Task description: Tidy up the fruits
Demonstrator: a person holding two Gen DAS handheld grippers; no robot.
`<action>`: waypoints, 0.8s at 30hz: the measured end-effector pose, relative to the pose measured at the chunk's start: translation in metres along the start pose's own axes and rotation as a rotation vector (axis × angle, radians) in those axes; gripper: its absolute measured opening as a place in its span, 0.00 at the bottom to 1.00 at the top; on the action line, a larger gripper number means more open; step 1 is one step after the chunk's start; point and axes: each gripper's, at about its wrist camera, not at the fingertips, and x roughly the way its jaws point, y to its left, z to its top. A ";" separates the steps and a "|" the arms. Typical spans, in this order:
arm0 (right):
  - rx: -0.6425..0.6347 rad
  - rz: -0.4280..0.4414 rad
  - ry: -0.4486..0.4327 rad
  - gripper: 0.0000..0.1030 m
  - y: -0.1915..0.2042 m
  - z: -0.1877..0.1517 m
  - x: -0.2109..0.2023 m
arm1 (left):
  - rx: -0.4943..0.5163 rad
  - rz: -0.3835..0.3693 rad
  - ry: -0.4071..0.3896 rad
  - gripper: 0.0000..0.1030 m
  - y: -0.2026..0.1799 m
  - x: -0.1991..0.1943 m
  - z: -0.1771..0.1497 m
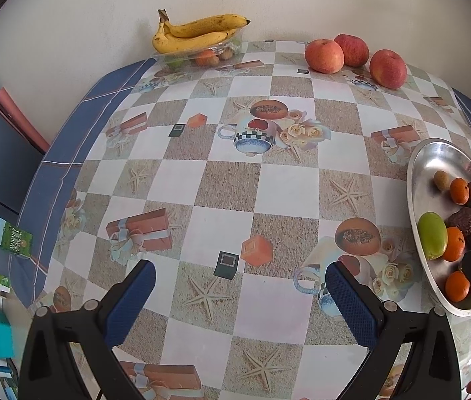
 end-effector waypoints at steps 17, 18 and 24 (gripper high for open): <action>-0.003 -0.004 0.010 0.89 0.000 -0.002 0.003 | -0.021 0.006 0.016 1.00 0.003 0.003 -0.001; -0.002 -0.004 0.010 0.89 0.000 -0.002 0.003 | -0.022 0.007 0.018 1.00 0.004 0.004 -0.001; -0.004 -0.006 0.014 0.89 0.001 -0.003 0.004 | -0.026 0.006 0.039 1.00 0.004 0.007 -0.001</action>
